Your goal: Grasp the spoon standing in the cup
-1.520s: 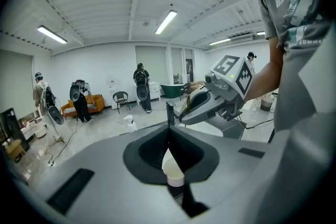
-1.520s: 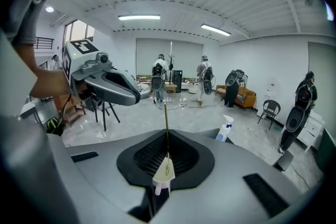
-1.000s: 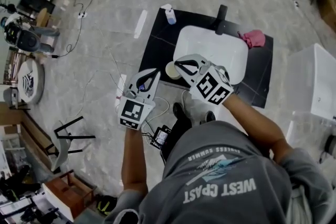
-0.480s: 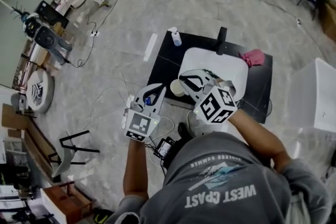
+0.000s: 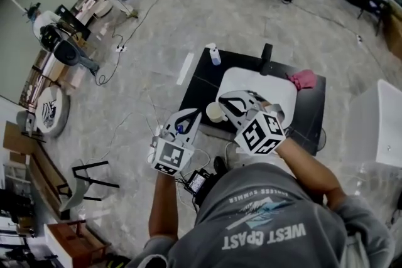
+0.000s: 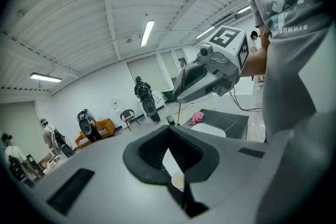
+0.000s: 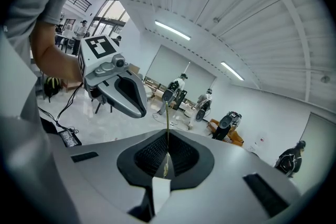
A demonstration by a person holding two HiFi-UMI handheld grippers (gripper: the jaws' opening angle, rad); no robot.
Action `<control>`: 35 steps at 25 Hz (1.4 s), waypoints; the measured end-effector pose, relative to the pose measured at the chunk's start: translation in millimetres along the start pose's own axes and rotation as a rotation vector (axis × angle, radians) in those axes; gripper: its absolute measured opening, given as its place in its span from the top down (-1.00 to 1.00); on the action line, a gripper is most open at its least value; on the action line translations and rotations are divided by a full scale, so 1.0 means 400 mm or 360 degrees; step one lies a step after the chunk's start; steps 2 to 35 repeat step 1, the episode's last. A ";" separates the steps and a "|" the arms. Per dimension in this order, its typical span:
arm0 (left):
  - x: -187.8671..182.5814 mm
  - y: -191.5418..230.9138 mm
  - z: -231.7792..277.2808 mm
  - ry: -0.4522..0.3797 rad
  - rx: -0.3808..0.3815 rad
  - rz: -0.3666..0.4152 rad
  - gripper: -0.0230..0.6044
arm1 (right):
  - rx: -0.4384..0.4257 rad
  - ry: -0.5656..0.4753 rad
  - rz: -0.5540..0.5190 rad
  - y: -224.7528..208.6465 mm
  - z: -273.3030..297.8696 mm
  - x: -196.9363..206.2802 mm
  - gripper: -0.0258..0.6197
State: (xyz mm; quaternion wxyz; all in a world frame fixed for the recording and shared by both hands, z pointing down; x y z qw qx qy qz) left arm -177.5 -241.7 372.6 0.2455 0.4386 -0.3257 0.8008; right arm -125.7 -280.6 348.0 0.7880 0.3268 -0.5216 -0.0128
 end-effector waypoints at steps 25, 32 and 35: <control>0.000 -0.005 -0.004 0.0002 -0.0003 -0.0002 0.93 | 0.0001 0.0001 -0.0001 0.002 -0.006 -0.001 0.82; 0.000 -0.005 -0.004 0.0002 -0.0003 -0.0002 0.93 | 0.0001 0.0001 -0.0001 0.002 -0.006 -0.001 0.82; 0.000 -0.005 -0.004 0.0002 -0.0003 -0.0002 0.93 | 0.0001 0.0001 -0.0001 0.002 -0.006 -0.001 0.82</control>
Point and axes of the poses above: the fingertips, and each gripper's own axes: z forward along the fingers, y to its left, x out of its underside, the point moved 1 cm from there along -z, backward along the fingers, and after that the axes turned 10 degrees about x, right-handed, at the moved point
